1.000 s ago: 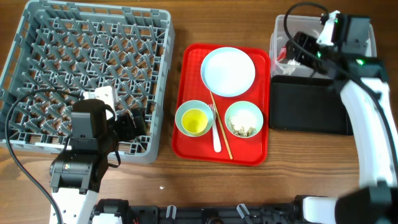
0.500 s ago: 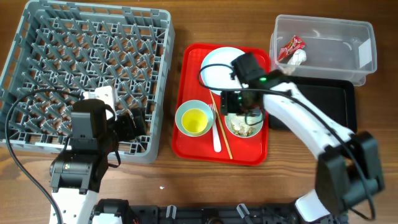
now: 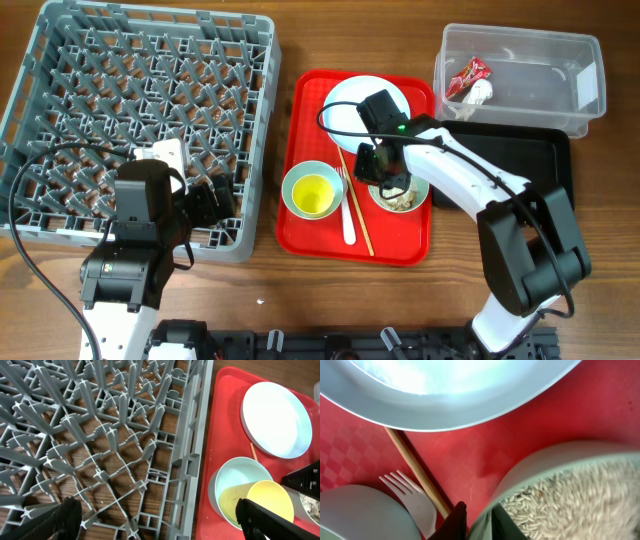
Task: Sort waste into correct bins and load items into the dishwasher rack
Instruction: 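Grasp the rim of the rice bowl with the right gripper, then tip the rice bowl over the black tray to empty it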
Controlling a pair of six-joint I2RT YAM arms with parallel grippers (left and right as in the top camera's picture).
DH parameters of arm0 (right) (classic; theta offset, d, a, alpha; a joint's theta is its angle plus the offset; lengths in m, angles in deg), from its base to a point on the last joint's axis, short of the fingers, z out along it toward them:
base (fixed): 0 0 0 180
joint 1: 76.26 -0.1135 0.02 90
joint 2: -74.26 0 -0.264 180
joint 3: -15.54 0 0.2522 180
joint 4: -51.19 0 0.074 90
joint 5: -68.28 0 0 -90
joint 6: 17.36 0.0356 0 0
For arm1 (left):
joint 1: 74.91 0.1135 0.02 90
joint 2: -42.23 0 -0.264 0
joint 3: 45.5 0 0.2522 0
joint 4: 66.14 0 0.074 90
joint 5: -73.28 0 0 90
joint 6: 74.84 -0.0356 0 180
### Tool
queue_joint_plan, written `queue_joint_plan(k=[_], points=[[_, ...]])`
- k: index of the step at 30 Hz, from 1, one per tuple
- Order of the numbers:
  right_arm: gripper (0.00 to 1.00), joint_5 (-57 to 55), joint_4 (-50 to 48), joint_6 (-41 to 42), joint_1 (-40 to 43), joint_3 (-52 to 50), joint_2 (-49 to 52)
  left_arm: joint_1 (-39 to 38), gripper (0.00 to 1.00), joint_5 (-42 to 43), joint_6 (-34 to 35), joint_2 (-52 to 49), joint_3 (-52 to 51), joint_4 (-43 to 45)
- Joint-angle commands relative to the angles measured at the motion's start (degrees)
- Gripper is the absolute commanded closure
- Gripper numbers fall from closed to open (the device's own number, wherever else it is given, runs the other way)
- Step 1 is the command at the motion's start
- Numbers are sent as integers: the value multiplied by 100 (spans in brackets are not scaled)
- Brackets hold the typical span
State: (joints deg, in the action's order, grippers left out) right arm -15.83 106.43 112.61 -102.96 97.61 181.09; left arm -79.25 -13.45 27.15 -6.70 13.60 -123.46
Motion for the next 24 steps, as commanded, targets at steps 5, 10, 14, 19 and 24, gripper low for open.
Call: queue_joint_plan(k=[5, 10, 14, 19, 24], points=[[96, -144, 105, 72, -13, -15, 98, 37, 0, -13, 50, 7, 114, -2], [96, -144, 260, 20, -13, 0, 96, 37, 0, -13, 50, 7, 114, -2], [96, -87, 693, -686, -13, 315, -190, 37, 0, -13, 50, 7, 111, 0], [96, 153, 761, -1482, 50, 669, -1397, 37, 0, -13, 50, 7, 111, 0], [96, 686, 890, -2107, 940, 667, -1982, 37, 0, -13, 50, 7, 114, 0]])
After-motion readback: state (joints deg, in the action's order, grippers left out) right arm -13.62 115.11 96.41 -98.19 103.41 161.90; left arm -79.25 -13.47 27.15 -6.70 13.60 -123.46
